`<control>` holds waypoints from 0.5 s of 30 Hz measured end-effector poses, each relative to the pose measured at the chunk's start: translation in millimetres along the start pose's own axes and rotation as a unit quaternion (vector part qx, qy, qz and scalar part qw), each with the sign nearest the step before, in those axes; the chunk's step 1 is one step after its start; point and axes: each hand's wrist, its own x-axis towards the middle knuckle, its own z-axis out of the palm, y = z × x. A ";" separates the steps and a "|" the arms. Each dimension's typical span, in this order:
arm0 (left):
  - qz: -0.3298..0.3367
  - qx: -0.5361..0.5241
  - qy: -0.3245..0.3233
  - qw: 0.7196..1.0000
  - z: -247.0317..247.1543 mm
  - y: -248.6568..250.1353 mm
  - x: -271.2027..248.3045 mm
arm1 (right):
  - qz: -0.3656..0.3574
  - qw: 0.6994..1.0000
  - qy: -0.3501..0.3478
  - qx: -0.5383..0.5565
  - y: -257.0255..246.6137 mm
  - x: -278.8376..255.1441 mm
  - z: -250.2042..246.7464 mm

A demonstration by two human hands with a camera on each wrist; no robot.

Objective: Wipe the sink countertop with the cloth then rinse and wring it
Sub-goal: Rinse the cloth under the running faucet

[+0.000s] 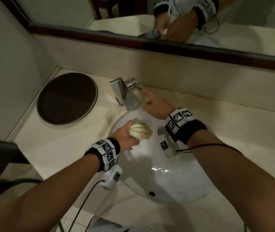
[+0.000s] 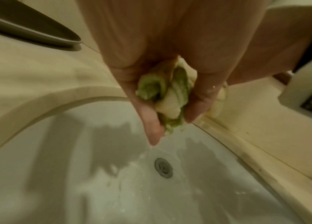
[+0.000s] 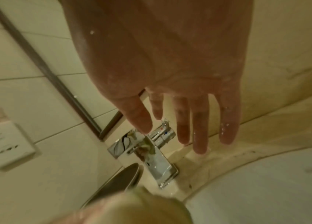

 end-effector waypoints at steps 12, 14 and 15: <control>0.220 0.231 0.071 0.945 21.0 35.4 -35.3 | 0.220 0.892 -0.024 0.394 34.7 -123.4 29.0; 0.263 0.277 0.087 0.920 21.6 47.6 -43.0 | 0.216 0.865 -0.031 0.452 39.7 -130.3 28.7; 0.290 0.307 0.088 0.902 22.1 53.6 -45.9 | 0.212 0.854 -0.031 0.474 40.6 -130.7 26.7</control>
